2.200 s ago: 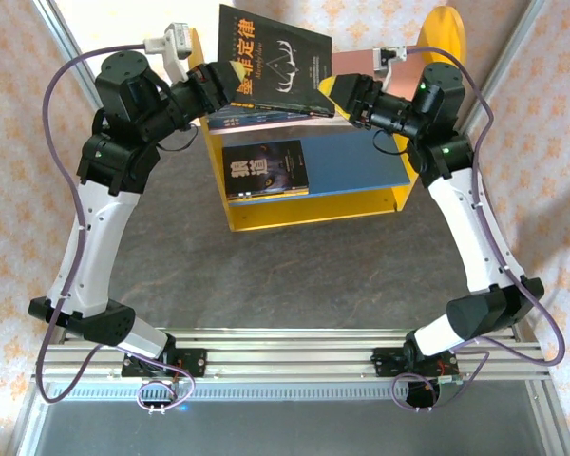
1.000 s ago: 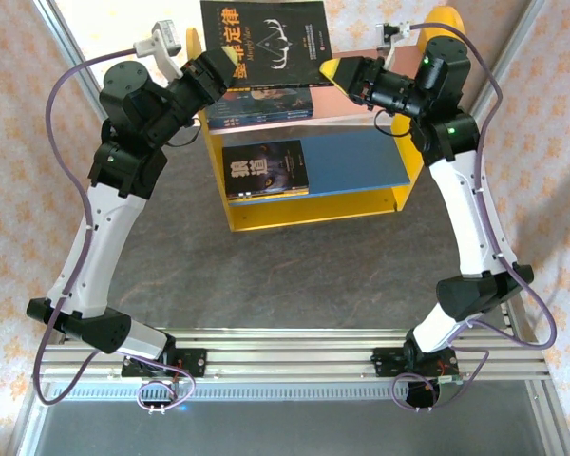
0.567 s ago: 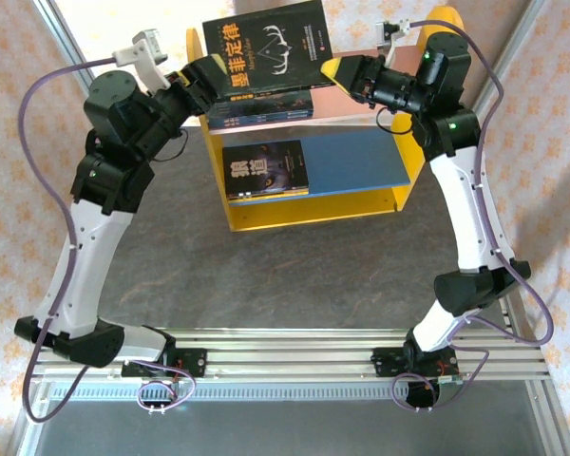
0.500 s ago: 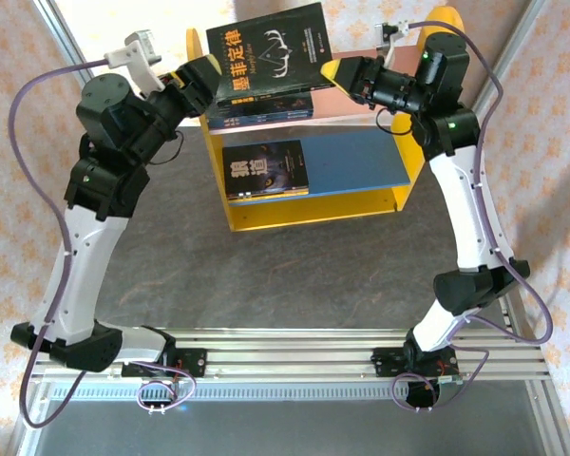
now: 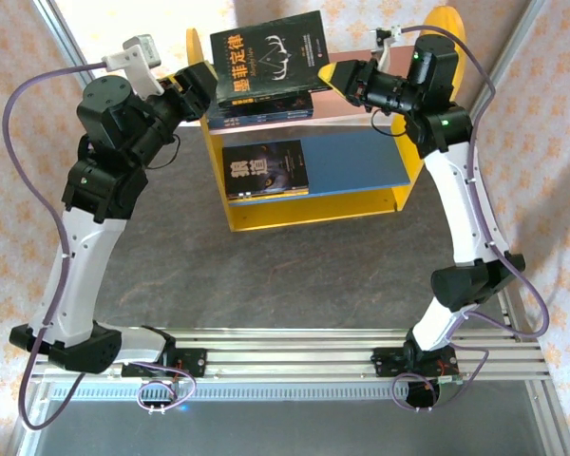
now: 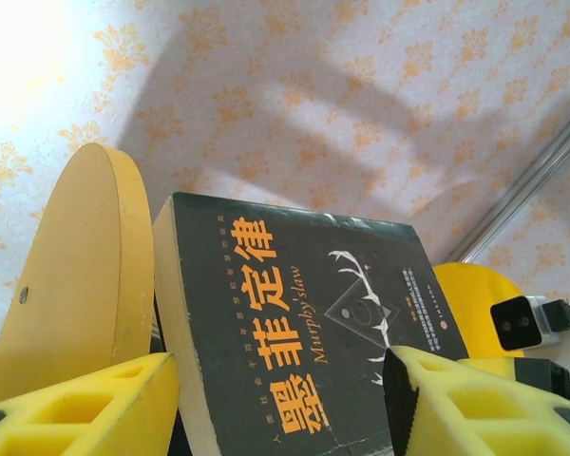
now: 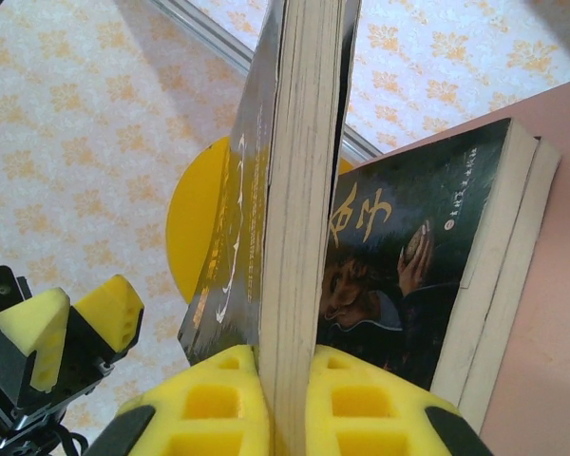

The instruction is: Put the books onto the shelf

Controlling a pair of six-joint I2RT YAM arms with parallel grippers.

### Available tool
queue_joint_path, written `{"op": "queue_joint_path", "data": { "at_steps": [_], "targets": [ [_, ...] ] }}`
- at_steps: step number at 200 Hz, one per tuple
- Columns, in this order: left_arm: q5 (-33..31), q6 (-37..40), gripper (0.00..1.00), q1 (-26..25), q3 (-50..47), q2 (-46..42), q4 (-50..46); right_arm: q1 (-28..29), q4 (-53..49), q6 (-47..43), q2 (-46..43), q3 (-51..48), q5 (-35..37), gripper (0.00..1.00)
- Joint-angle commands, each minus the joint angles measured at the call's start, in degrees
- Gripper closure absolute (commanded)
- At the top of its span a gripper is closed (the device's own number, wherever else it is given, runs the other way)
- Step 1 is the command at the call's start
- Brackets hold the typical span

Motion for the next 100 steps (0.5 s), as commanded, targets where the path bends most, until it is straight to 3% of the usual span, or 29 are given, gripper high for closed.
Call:
{"op": "queue_joint_path", "data": {
  "at_steps": [1,100],
  "targets": [
    [1.53,1.29,0.43,-0.61,0.98,0.81,-0.33,1.33,3.59,-1.68,-0.15,2.74,1.87,0.99],
    [0.35,4.63,0.44,-5.42,4.50,4.42,-3.32,3.81,3.36,-3.27,0.93,1.34,4.32,0.99]
  ]
}}
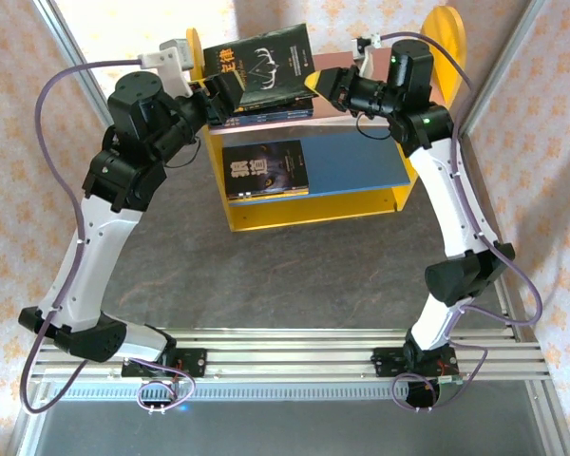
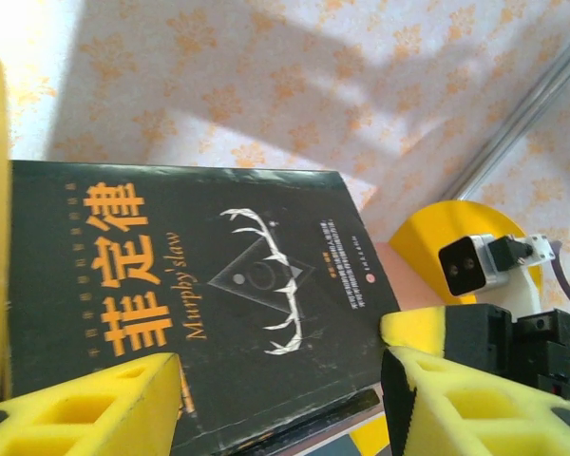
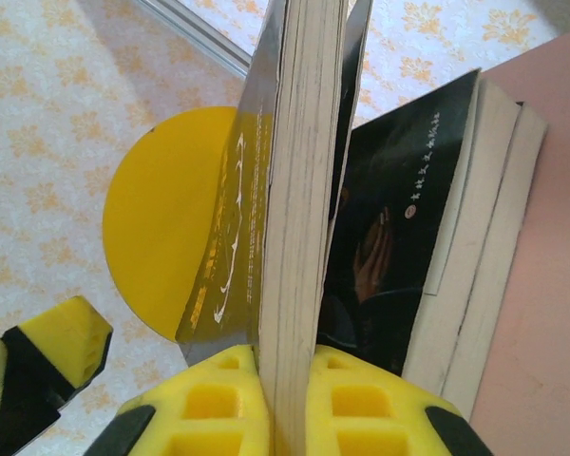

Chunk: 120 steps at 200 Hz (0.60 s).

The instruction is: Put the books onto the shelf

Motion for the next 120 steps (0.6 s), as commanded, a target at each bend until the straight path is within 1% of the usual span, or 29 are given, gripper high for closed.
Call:
{"op": "queue_joint_path", "data": {
  "at_steps": [1,120],
  "targets": [
    [-0.54,2.07,0.44,-0.76,2.18,0.32,-0.93,0.85,4.61,-1.45,-2.00,1.37,0.78,0.99],
    [-1.01,3.42,0.44,-2.09,5.28,2.17,-2.85,1.91,4.13,-2.46,-2.75,0.12,0.78,0.99]
  ]
}}
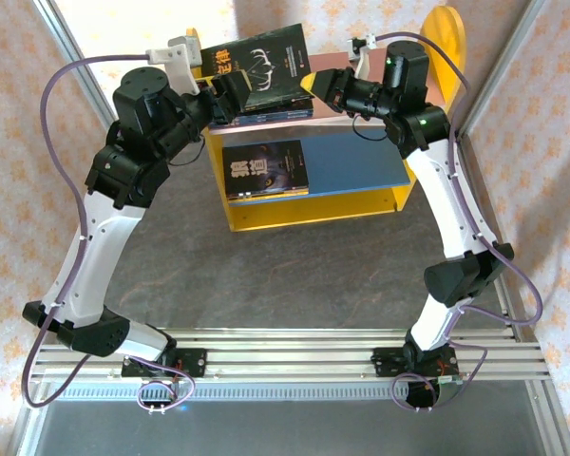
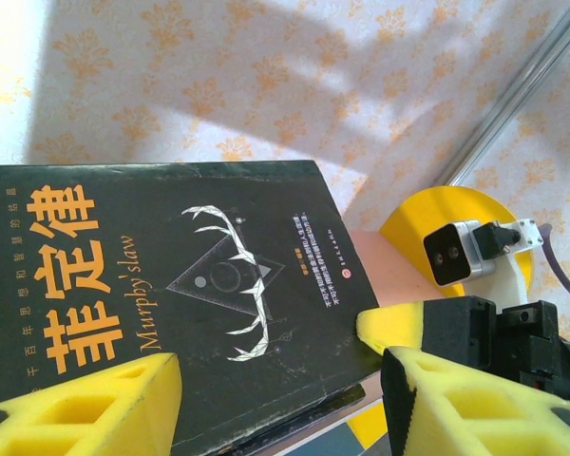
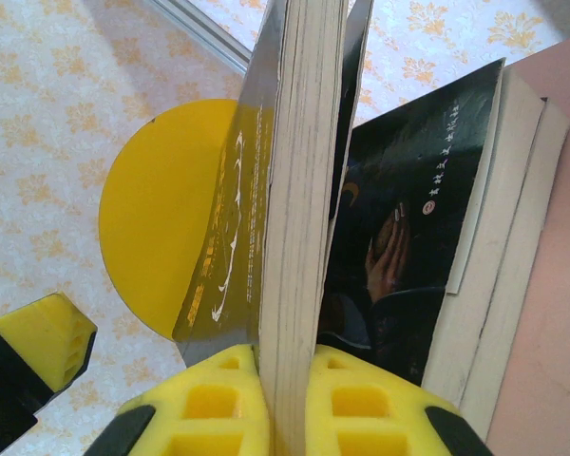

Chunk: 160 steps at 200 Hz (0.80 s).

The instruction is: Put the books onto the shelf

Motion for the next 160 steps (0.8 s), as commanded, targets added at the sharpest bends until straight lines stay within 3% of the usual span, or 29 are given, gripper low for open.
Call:
{"op": "queue_joint_path", "data": {
  "at_steps": [1,102,160],
  "targets": [
    [-0.94,1.57,0.44,-0.58,1.84,0.29,-0.65,0.62,4.18,-0.76,-2.72,0.18,-0.66,0.99],
    [-1.11,1.74,0.44,-0.90,2.57,0.73,-1.18,0.69,4.56,-0.46,-3.79,-2.22,-0.48,0.95],
    [-1.46,1.87,0.44,-0.97,2.53,0.35,-1.38,0.70,2.33,-2.12,-2.65,-0.66,0.26,0.87]
  ]
}}
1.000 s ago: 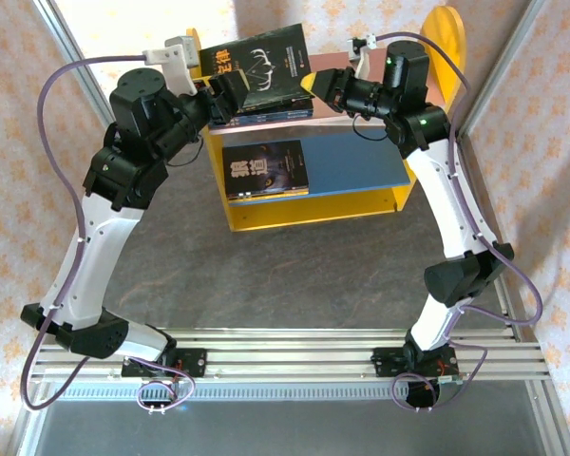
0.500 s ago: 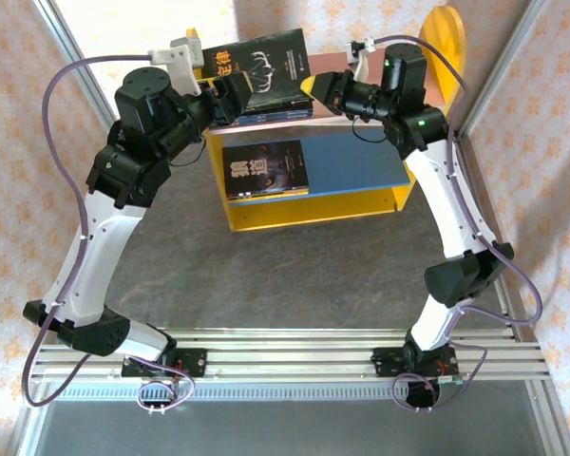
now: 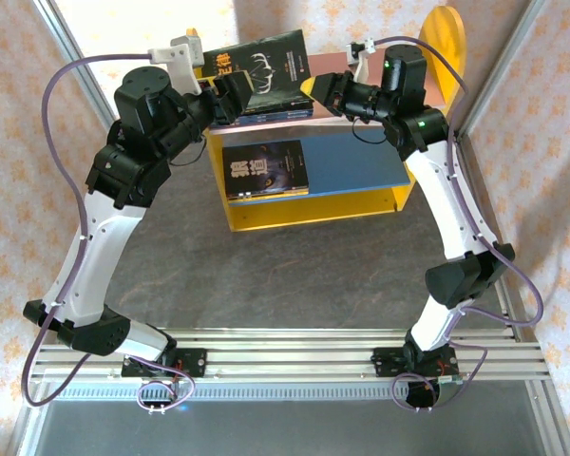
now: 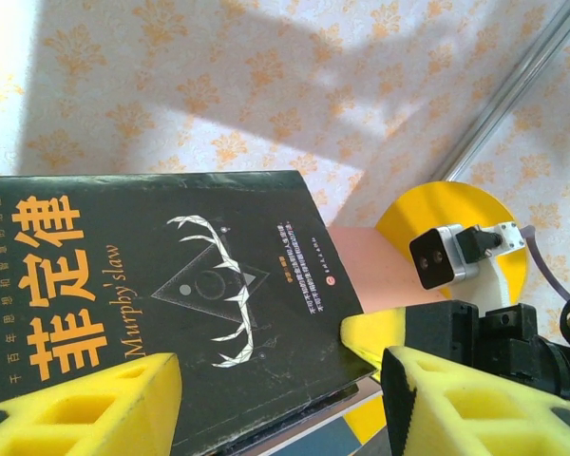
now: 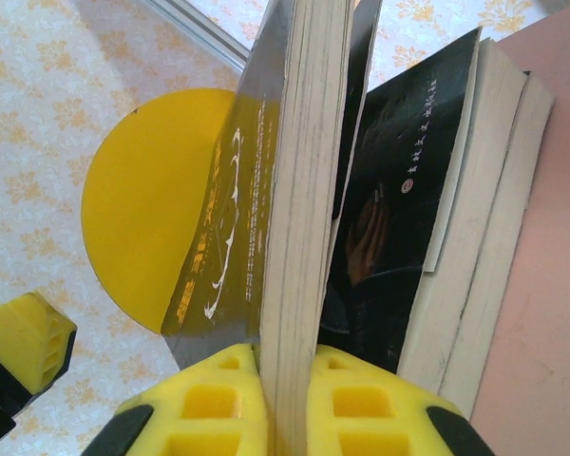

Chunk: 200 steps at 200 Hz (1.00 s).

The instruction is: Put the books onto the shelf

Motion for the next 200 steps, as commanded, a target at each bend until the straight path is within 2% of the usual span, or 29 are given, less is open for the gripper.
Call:
{"op": "queue_joint_path", "data": {
  "at_steps": [1,107,170,200],
  "targets": [
    [-1.25,1.74,0.44,-0.36,1.57,-0.09,-0.51,0.62,2.28,-2.08,-1.88,1.54,0.04,0.87],
    [-1.64,2.24,0.44,-0.43,1.48,-0.25,-0.85,0.59,-5.08,-6.71,0.83,7.07,1.97,0.68],
    [-1.09,1.93,0.44,-0.39,1.52,-0.10,-0.94,0.61,-9.07,-9.33,2.41,10.17,3.83,0.61],
    [-0.58,1.69,0.44,-0.87,0.94,0.04,-1.37,0.61,-10.76,-10.39,2.82,11.09,5.18,0.53]
  ]
}}
